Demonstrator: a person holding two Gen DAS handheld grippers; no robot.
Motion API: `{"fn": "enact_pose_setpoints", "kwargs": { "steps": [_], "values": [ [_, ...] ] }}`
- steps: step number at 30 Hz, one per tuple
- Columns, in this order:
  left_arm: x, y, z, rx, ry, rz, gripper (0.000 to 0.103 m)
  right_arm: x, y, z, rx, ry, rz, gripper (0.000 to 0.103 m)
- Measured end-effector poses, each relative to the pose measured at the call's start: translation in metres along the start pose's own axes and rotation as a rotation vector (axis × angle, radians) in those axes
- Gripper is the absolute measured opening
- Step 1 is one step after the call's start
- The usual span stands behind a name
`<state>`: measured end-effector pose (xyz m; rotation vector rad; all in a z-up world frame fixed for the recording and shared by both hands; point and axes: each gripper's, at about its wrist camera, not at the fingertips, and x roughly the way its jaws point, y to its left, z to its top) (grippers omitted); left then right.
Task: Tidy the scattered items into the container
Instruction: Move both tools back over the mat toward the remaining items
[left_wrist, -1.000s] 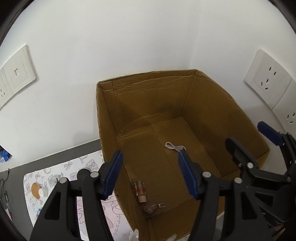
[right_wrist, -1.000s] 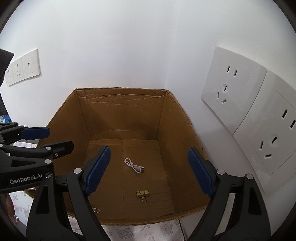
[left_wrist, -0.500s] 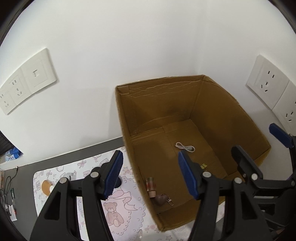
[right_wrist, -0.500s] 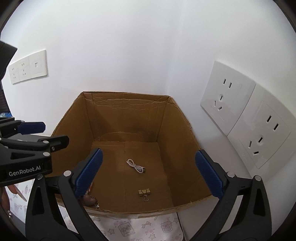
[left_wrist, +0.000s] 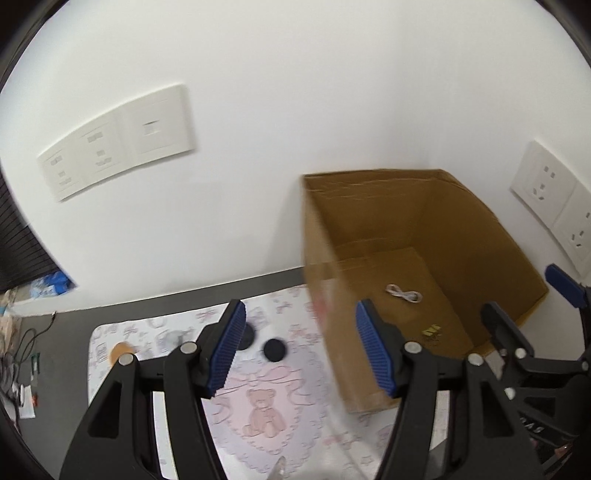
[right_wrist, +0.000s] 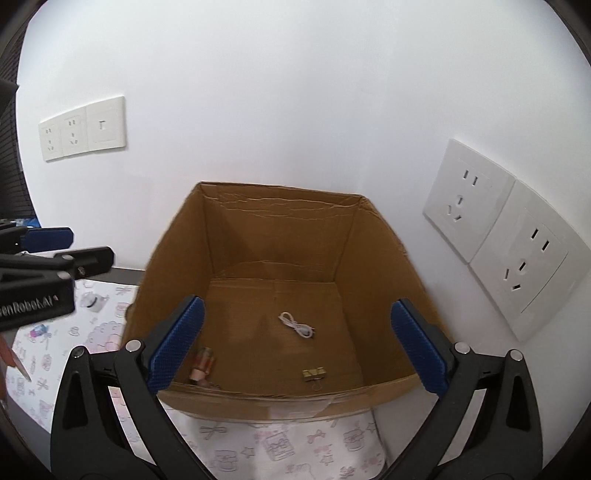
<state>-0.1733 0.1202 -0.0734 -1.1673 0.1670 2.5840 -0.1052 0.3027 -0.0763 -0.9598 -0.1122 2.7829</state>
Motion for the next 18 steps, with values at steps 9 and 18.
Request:
{"fn": "enact_pose_setpoints", "kwargs": {
  "steps": [9,18],
  "values": [
    [-0.012,0.07,-0.03,-0.087,0.021,0.085,0.061,-0.016,0.057,0.002,-0.04,-0.018,0.057,0.102],
    [-0.019,0.13,-0.061,-0.137,0.06,0.14,0.061,-0.023,0.122,-0.002,-0.102,-0.029,0.135,0.102]
  ]
}}
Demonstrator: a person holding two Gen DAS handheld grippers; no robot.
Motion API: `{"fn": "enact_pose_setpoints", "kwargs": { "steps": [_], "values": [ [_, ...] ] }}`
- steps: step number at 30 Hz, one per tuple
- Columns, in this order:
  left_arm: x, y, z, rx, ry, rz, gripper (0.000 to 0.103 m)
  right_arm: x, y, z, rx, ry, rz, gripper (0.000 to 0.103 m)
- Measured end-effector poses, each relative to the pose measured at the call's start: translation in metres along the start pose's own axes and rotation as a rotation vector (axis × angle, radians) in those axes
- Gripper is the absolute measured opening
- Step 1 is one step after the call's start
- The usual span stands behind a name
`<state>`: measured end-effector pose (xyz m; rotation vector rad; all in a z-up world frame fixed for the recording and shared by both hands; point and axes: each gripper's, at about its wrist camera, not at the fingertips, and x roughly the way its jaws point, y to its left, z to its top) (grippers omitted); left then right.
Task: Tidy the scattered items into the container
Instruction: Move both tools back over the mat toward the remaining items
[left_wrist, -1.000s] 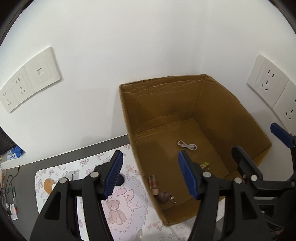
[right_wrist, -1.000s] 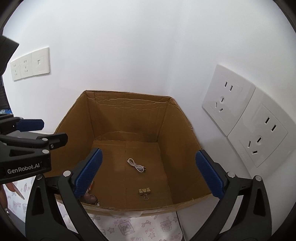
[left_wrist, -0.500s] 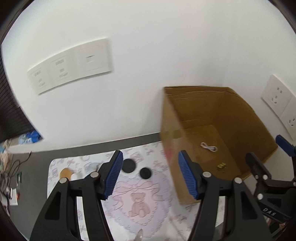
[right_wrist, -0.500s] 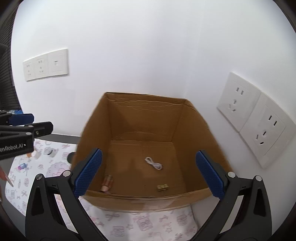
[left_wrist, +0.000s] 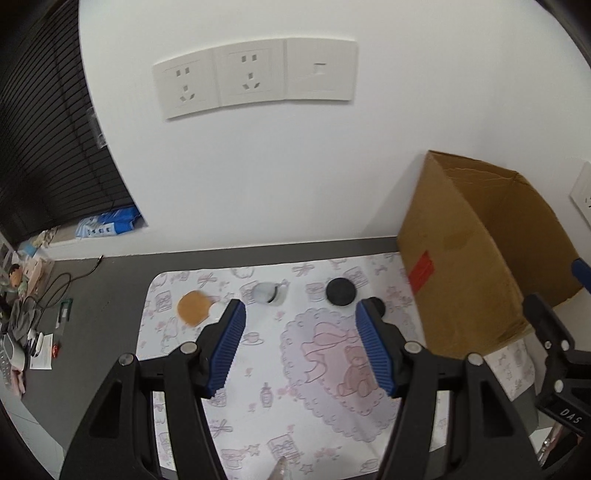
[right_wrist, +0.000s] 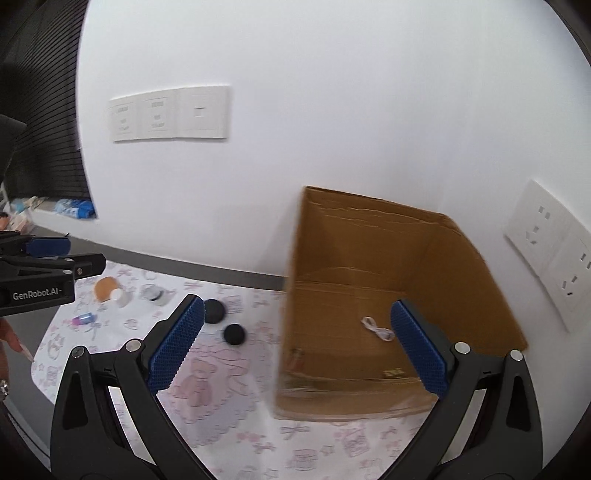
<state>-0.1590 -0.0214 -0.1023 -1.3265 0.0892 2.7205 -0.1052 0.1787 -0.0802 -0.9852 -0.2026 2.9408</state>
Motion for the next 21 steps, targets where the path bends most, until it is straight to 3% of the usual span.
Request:
{"fn": "enact_pose_setpoints", "kwargs": {
  "steps": [13,21],
  "values": [
    [0.014,0.056,-0.019,0.018,-0.001,-0.001,0.061,0.017,0.076,-0.011,-0.026,0.022,0.029,0.102],
    [0.063,0.078,-0.028,-0.013,0.034,-0.015,0.061,0.054,0.095,-0.028,-0.023,0.073,0.058,0.102]
  ]
}}
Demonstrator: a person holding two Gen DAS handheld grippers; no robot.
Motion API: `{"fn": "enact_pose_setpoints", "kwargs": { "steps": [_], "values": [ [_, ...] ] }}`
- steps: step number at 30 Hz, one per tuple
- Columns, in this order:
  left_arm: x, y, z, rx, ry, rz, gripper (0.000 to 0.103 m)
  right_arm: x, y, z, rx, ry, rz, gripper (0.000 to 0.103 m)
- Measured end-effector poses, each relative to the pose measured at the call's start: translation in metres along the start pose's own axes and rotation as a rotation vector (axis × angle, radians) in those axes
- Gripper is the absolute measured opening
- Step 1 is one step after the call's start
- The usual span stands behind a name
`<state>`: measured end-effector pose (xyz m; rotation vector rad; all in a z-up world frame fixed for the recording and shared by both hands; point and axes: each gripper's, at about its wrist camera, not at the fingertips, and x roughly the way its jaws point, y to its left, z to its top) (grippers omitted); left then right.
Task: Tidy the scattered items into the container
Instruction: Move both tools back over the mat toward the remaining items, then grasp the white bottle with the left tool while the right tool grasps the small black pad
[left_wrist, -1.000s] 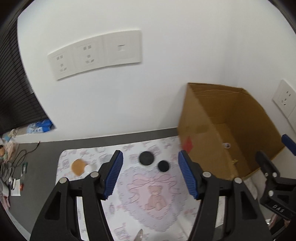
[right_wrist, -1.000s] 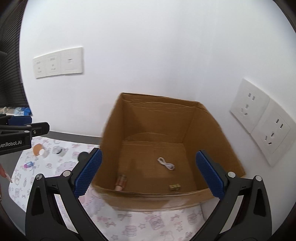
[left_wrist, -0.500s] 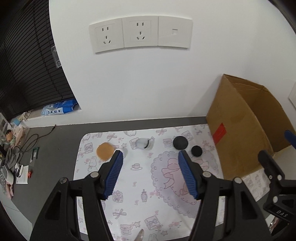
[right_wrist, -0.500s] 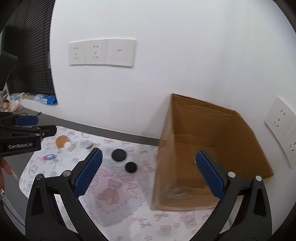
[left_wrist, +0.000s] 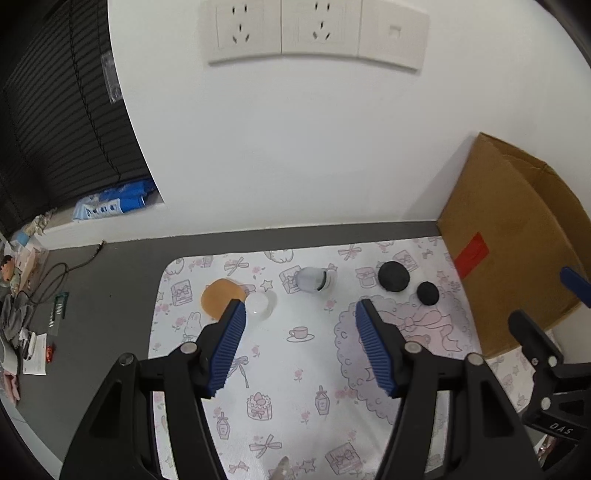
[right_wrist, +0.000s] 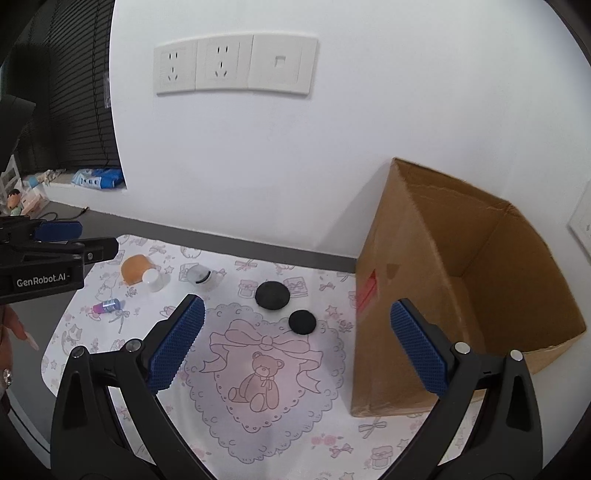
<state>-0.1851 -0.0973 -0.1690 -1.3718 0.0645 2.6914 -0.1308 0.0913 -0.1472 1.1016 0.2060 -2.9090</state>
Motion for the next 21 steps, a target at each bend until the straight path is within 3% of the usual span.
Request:
{"fn": "enact_pose_setpoints", "kwargs": {
  "steps": [10,21],
  "values": [
    [0.094,-0.021,-0.002,0.064,0.043,-0.061,0.061,0.09,0.005,-0.025,0.032,0.081,0.027,0.102],
    [0.175,-0.022,-0.007,0.062,0.111,-0.062,0.061,0.162,0.0,-0.048,0.069,0.134,0.011,0.102]
  ]
}}
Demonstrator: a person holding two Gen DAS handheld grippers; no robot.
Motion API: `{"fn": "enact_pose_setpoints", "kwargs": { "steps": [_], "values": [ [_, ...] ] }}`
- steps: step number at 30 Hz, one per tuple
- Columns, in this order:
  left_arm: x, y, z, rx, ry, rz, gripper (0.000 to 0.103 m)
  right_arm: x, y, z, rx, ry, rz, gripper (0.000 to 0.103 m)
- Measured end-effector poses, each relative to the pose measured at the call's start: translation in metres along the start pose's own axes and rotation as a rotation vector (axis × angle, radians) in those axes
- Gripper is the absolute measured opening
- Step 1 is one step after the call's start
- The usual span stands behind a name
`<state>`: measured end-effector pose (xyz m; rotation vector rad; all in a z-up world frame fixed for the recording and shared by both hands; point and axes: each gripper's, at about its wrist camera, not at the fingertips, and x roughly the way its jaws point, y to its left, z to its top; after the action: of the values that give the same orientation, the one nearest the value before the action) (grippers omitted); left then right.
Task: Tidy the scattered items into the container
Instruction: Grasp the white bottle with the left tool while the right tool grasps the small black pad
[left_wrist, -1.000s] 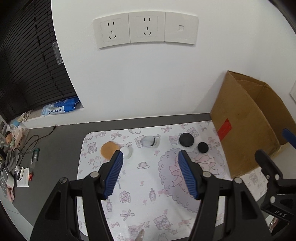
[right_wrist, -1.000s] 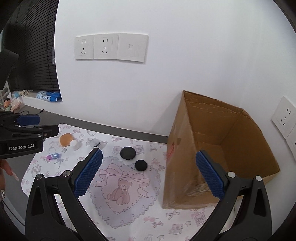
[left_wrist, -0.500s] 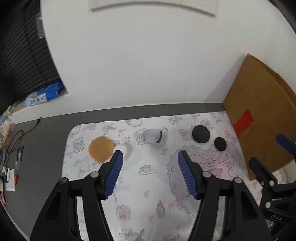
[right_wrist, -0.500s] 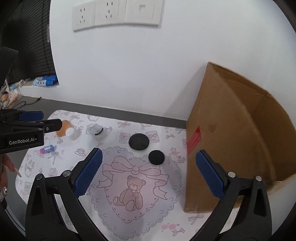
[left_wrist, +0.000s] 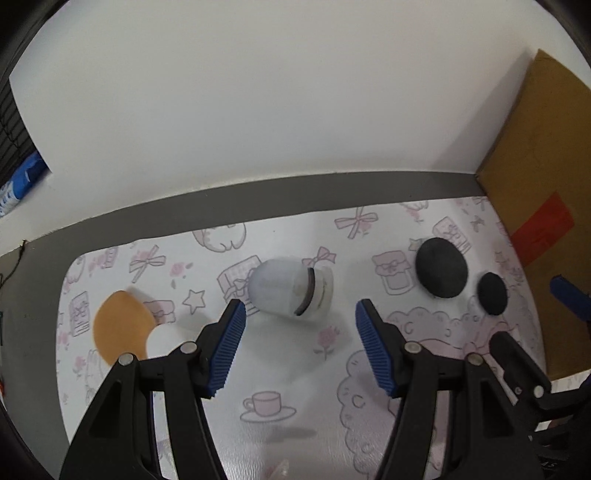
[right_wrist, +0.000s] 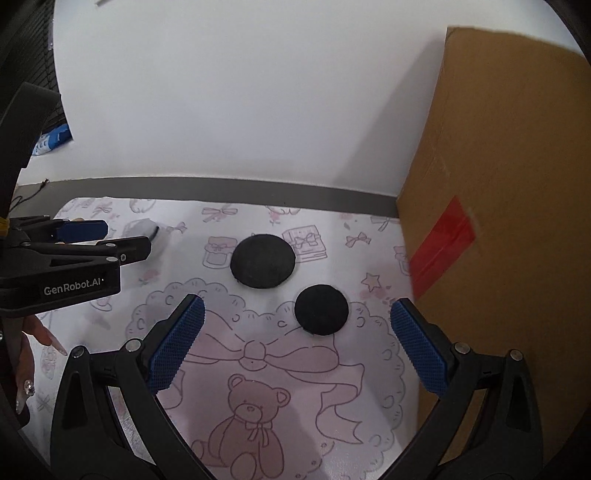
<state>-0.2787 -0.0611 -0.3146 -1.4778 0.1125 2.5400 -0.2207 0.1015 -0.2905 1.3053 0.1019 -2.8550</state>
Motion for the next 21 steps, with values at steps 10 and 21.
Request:
{"fn": "enact_pose_setpoints", "kwargs": {
  "steps": [10,21],
  "values": [
    [0.025,0.006,-0.001,0.014,-0.007,0.024,0.063,0.031,-0.002,-0.011,0.027,0.035,0.018,0.102],
    [0.03,0.006,-0.005,0.011,-0.022,0.023,0.085,0.045,-0.002,-0.02,0.062,0.071,0.035,0.102]
  ]
}}
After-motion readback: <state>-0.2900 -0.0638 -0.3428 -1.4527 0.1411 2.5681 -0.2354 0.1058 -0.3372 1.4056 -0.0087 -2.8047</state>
